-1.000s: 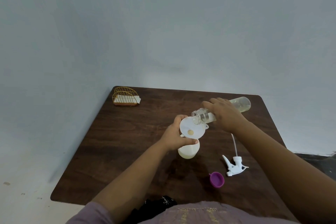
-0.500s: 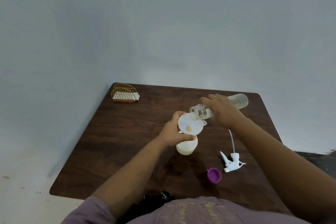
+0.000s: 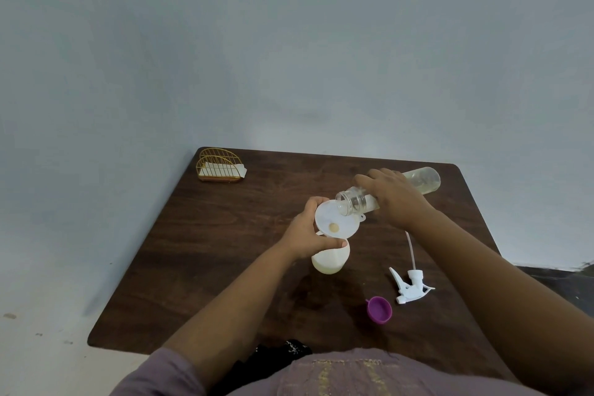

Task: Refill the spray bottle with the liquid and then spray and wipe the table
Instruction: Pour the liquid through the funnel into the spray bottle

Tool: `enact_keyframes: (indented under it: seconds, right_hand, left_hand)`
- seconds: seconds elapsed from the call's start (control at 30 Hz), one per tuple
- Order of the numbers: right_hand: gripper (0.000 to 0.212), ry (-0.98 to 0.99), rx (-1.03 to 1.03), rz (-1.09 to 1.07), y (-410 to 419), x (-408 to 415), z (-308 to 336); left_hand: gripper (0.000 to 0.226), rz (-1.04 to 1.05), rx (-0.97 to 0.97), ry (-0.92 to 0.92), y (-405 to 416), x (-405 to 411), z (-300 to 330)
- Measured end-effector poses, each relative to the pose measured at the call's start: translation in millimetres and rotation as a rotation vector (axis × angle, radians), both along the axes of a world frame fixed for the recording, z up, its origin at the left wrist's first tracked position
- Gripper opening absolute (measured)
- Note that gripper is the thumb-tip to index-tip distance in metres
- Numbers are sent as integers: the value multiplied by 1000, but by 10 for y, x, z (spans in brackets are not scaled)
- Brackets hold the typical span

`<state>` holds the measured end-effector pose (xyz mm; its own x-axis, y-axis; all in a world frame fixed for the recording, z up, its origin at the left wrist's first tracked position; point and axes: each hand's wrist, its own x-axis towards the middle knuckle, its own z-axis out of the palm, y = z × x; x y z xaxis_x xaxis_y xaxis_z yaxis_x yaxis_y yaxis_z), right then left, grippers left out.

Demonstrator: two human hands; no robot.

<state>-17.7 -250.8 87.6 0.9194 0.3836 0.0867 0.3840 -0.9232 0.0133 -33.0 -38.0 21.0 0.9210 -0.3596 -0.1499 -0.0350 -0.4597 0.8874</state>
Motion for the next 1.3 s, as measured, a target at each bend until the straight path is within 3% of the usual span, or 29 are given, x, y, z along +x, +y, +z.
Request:
enact_keyframes:
  seconds: [1.3]
  right_hand:
    - [40, -5, 32, 10, 22, 1, 32]
  left_hand:
    - [85, 2, -2, 0, 14, -7, -15]
